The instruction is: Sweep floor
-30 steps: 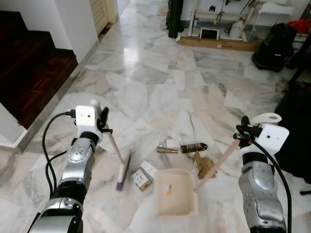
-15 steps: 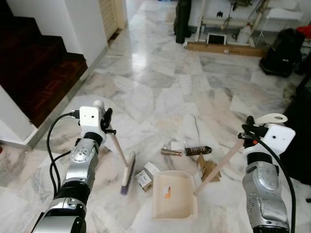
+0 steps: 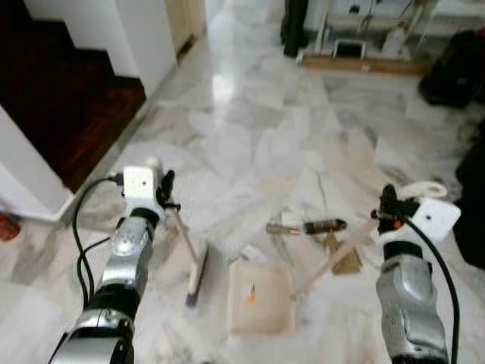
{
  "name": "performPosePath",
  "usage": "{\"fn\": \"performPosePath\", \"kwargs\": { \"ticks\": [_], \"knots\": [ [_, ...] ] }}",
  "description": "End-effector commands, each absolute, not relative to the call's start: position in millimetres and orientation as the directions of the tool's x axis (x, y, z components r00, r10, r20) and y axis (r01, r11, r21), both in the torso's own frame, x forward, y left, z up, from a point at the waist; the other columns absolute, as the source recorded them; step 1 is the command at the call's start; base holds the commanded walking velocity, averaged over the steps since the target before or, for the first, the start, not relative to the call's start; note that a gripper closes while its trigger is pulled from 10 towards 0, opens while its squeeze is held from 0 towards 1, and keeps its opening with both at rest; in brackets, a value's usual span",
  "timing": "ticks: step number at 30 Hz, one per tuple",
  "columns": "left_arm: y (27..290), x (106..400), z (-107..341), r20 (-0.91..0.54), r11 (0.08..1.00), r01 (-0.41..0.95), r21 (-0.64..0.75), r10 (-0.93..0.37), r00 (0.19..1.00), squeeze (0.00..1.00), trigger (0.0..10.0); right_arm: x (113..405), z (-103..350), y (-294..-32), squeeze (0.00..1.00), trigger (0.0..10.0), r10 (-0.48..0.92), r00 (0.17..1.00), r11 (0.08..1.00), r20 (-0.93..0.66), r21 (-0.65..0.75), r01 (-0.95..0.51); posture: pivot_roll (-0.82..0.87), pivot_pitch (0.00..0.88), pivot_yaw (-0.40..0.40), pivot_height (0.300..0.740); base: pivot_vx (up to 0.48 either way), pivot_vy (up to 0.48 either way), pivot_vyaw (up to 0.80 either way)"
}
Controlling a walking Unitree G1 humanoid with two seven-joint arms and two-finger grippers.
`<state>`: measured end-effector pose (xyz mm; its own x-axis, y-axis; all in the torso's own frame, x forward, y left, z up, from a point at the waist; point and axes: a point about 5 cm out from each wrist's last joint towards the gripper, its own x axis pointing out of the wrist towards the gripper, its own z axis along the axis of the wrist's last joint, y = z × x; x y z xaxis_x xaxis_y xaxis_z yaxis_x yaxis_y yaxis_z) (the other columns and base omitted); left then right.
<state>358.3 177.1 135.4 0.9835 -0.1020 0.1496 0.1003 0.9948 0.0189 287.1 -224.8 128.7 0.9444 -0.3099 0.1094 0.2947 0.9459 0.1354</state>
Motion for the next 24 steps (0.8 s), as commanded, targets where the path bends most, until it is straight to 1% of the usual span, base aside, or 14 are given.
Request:
{"fn": "performPosePath", "kwargs": {
  "ticks": [1, 8, 14, 24],
  "knots": [
    [188.7, 359.9, 148.4, 0.197, 0.997, 0.068, 0.041, -0.075, 0.978, 0.0, 10.0, 291.0, 139.5, -216.9, 0.0, 10.0, -0.287, 0.945, 0.953, 0.159, 0.146, 0.265, 0.04, 0.094, 0.028, 0.74, 0.0, 0.0, 0.0],
    [184.4, 359.2, 150.4, 0.217, 0.995, 0.093, 0.033, -0.098, 0.971, 0.0, 10.0, 290.1, 137.6, -214.5, 0.0, 10.0, -0.284, 0.946, 0.953, 0.156, 0.154, 0.26, 0.04, 0.096, 0.028, 0.74, 0.0, 0.0, 0.0],
    [182.9, 359.6, 148.5, 0.202, 0.994, 0.098, 0.039, -0.104, 0.974, 0.0, 10.0, 290.3, 137.8, -216.1, 0.0, 10.0, -0.288, 0.945, 0.952, 0.156, 0.151, 0.266, 0.04, 0.097, 0.028, 0.74, 0.0, 0.0, 0.0],
    [182.4, 359.0, 148.1, 0.2, 0.994, 0.099, 0.042, -0.105, 0.974, 0.0, 10.0, 290.3, 137.9, -212.5, 0.0, 10.0, -0.282, 0.947, 0.954, 0.156, 0.155, 0.258, 0.04, 0.097, 0.024, 0.74, 0.289, 0.0, 0.0]
  ]
}}
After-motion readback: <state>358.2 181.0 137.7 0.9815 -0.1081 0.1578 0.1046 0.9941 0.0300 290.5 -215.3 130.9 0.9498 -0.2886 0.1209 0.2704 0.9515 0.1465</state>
